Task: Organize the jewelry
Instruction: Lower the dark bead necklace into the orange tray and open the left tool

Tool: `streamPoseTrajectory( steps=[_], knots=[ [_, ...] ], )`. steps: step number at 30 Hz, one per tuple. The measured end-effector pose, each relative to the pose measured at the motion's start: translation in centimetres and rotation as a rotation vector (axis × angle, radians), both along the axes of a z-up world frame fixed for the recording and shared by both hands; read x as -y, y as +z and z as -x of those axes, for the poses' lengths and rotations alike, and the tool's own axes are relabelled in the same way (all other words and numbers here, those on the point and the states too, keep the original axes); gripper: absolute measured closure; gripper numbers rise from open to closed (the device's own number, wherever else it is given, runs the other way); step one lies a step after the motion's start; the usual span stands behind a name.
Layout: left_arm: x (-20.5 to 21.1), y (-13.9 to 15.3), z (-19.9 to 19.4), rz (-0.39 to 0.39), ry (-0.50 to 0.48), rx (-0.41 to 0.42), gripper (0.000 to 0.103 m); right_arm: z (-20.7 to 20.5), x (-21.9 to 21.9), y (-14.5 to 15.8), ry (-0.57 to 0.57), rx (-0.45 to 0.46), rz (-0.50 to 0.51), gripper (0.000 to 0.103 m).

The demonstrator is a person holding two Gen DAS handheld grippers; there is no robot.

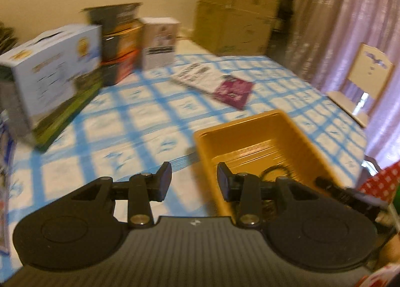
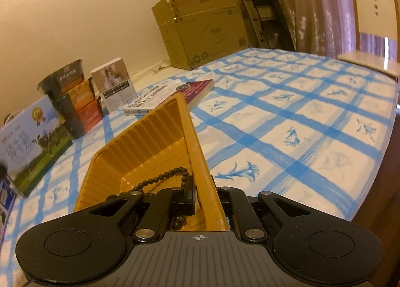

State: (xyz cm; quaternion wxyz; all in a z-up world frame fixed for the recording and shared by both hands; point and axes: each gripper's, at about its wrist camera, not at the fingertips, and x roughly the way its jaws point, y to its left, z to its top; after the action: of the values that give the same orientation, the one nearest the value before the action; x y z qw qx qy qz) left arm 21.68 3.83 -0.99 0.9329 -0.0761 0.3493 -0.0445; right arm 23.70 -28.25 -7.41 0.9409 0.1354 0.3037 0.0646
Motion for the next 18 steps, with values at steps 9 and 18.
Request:
streamPoseTrajectory(
  steps=[9,18],
  knots=[
    [-4.7,-1.8,1.4,-0.006,0.111,-0.041,0.065,-2.5,-2.2,0.0,-0.012,-0.025,-0.084,0.094],
    [-5.3,-4.2,1.6,-0.004,0.136,-0.09,0.064,-5.9,-5.1,-1.3,0.019,-0.062,-0.145,0.094]
  ],
)
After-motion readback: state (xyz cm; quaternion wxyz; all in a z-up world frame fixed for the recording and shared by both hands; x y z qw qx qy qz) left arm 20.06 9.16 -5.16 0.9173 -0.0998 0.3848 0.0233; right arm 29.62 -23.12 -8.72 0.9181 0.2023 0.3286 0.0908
